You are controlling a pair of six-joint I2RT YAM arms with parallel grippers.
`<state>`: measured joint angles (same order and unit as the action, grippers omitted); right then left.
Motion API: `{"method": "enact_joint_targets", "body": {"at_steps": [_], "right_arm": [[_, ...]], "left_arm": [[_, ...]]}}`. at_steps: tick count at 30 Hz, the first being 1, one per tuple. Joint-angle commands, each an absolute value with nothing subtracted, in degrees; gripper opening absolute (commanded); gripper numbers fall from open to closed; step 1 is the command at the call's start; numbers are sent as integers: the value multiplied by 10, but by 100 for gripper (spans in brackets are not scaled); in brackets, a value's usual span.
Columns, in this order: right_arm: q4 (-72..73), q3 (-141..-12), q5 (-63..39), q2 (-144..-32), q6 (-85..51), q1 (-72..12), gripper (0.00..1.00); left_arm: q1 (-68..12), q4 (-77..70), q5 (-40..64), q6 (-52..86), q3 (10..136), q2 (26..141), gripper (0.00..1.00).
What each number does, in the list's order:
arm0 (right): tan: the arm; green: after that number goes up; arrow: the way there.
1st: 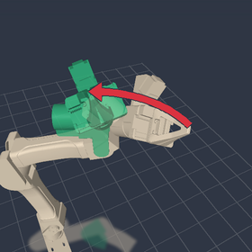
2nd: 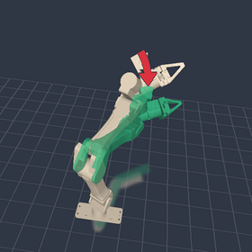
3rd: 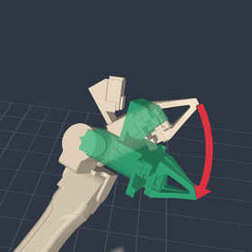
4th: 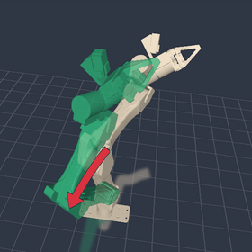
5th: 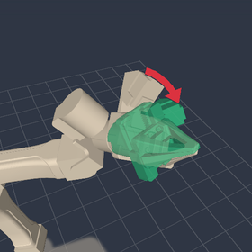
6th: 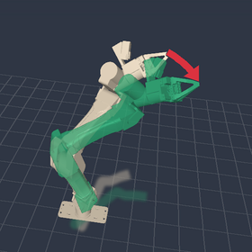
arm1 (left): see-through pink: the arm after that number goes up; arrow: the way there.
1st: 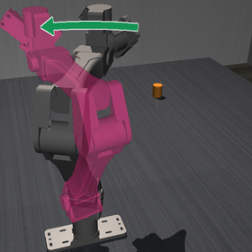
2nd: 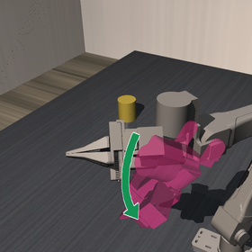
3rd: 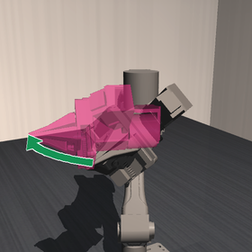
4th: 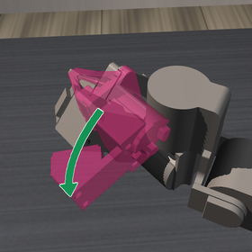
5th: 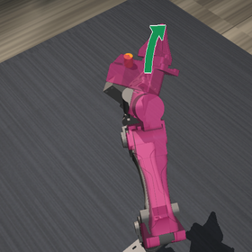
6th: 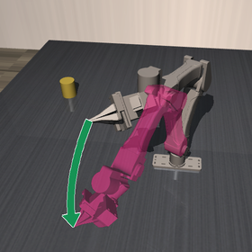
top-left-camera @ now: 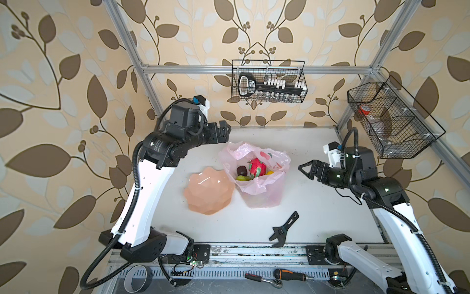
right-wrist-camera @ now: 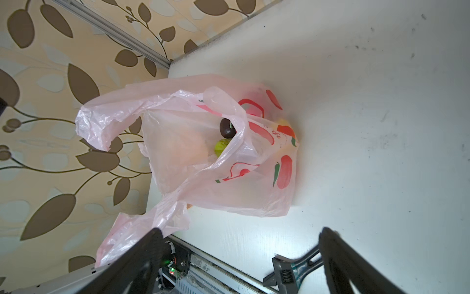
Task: Place the fruits into the plastic bag
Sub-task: Place the plastic bag at the center of the table, then reset both arms
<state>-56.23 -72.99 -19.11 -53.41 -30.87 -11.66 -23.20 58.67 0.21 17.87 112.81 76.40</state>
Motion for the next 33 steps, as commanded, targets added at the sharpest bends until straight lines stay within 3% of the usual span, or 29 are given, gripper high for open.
{"method": "enact_joint_targets", "body": {"at_steps": [1, 9, 14, 22, 25, 29, 33], "right_arm": [[-618, -767, -200, -541, -246, -102, 98], [-632, -793, -136, -565, -197, -60, 100], [-558, -746, -84, -576, -182, -14, 100], [-263, -539, 30, -605, -193, 39, 100], [-83, -431, 63, -605, -167, 52, 100], [119, -302, 80, -586, -132, 54, 100], [211, -233, 79, -582, -98, 55, 100]], "left_arm": [[-230, 563, -62, 177, 1117, 741, 99], [-228, 538, -156, 155, 1032, 667, 99], [-212, 479, -213, 141, 895, 611, 99], [-89, 262, -228, 116, 571, 558, 99], [-43, 128, -243, 78, 431, 527, 99], [-27, -75, -241, 32, 269, 498, 99], [-27, -161, -237, 56, 207, 529, 99]]}}
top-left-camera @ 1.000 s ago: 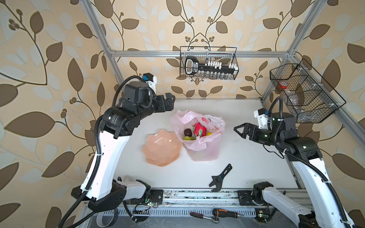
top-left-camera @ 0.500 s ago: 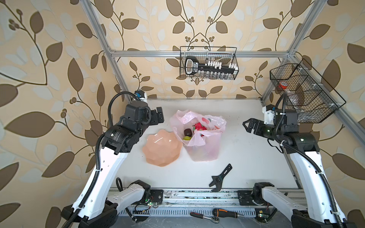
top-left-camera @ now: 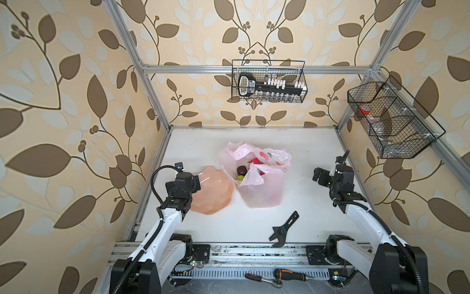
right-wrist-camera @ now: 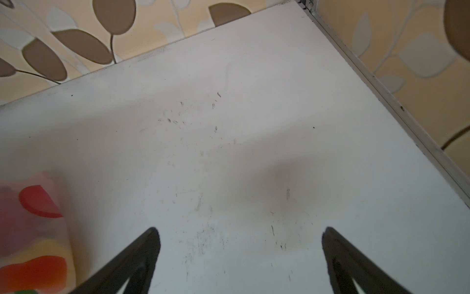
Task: Place the fruits into the plastic bag
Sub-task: Reset both arms
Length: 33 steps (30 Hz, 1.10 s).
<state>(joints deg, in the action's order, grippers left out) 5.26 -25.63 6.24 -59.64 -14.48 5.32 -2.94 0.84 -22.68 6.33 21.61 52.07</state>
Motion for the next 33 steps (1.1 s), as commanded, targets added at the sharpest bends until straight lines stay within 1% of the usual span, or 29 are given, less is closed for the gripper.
{"method": "enact_joint_targets", "body": {"at_steps": [1, 4, 7, 9, 13, 16, 17, 19, 21, 22, 24, 25, 27, 28, 29, 32, 33], "right_arm": [[246, -209, 69, -578, -90, 55, 100], [371, -142, 68, -582, -87, 55, 100], [464, -107, 76, -629, -86, 55, 100], [509, -94, 60, -662, -72, 48, 100], [635, -49, 120, -721, -58, 12, 100], [712, -33, 136, -769, -56, 5, 100], [716, -35, 135, -772, -51, 1, 100], [673, -45, 144, -758, -53, -1, 100], [693, -44, 140, -769, -50, -1, 100], [680, -47, 140, -764, -51, -1, 100], [661, -54, 141, -761, -53, -1, 100], [663, -55, 142, -765, -51, -2, 100], [655, -59, 147, -762, -51, -4, 100], [650, -61, 149, -762, -51, -5, 100], [648, -64, 150, -764, -49, -7, 100], [618, -82, 167, -769, -38, -22, 100], [617, -84, 177, -769, -31, -31, 100]], "left_arm": [[-27, -177, -223, 58, 208, 544, 99], [-28, -266, -192, 57, 199, 601, 99], [-27, -352, -169, 37, 185, 660, 99], [-27, -369, -147, 29, 186, 679, 99], [-27, -355, -57, -3, 205, 702, 99], [-29, -348, -24, -20, 210, 708, 99], [-30, -347, -20, -21, 209, 706, 99], [-29, -353, -19, -22, 206, 703, 99], [-29, -352, -2, -26, 202, 708, 99], [-31, -393, 2, -29, 184, 727, 99], [-40, -498, -24, -31, 147, 777, 99], [-40, -516, -38, -26, 151, 803, 99], [-38, -455, -19, -33, 197, 842, 99], [-32, -449, -3, -35, 212, 860, 99], [-21, -450, 9, -28, 210, 859, 99], [-16, -423, -9, -11, 225, 863, 99], [-9, -406, 0, -6, 233, 862, 99]]}}
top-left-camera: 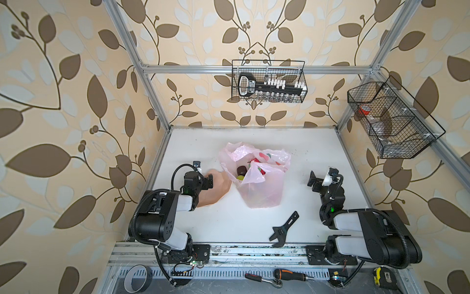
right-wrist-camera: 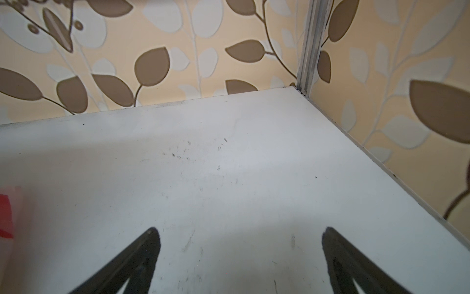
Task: Place the fruits into the plastic bag
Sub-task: Reset both arms
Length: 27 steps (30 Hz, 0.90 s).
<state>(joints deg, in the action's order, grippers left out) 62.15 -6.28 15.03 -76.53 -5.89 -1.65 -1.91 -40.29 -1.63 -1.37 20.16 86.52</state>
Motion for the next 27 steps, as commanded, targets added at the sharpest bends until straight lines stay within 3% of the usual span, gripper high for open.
{"method": "enact_joint_targets", "body": {"at_steps": [1, 27], "right_arm": [[615, -86, 183, -769, -28, -35, 100], [612, -89, 175, -772, -28, -33, 100]], "left_arm": [[-6, -409, 5, -4, 232, 865, 99], [-5, -408, 6, -4, 231, 861, 99]]}}
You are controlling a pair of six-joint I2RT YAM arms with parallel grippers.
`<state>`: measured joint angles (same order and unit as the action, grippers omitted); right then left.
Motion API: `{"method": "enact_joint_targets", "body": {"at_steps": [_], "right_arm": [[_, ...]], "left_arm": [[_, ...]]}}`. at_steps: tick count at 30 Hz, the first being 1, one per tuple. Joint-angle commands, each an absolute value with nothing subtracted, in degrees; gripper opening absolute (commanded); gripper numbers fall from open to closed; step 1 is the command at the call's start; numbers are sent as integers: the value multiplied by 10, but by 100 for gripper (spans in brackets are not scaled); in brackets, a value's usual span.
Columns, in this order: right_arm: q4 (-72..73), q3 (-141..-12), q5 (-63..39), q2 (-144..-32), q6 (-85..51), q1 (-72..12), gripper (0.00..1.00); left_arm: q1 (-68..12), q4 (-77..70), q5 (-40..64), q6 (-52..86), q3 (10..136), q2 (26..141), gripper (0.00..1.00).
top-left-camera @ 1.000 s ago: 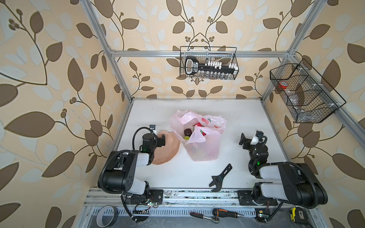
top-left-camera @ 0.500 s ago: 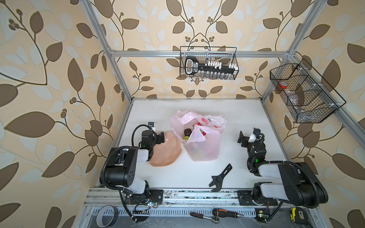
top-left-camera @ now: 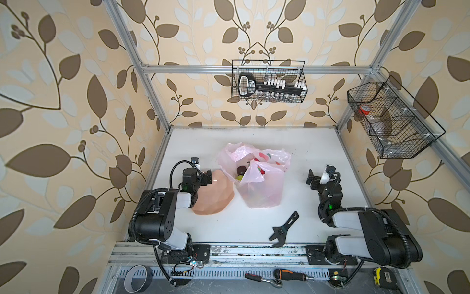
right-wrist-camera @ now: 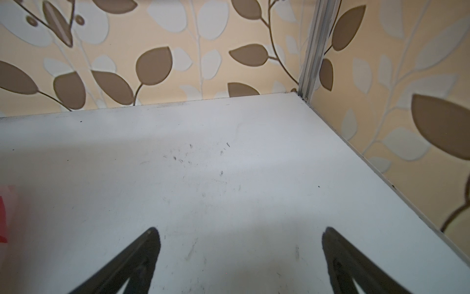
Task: Place the fruits into the plastic bag
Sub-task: Reset both arms
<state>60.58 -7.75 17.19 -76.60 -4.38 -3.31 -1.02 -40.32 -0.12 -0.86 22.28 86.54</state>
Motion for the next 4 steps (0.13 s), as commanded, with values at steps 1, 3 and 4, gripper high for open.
{"method": "enact_joint_targets", "body": {"at_steps": [1, 3, 4], "right_arm": [[612, -88, 172, -771, -29, -31, 100], [615, -85, 171, -769, -28, -30, 100], [615, -85, 171, -770, -28, -30, 100]], "left_arm": [[-4, -408, 6, -4, 231, 861, 99], [-5, -409, 5, -4, 231, 861, 99], [-5, -409, 6, -4, 231, 860, 99]]}}
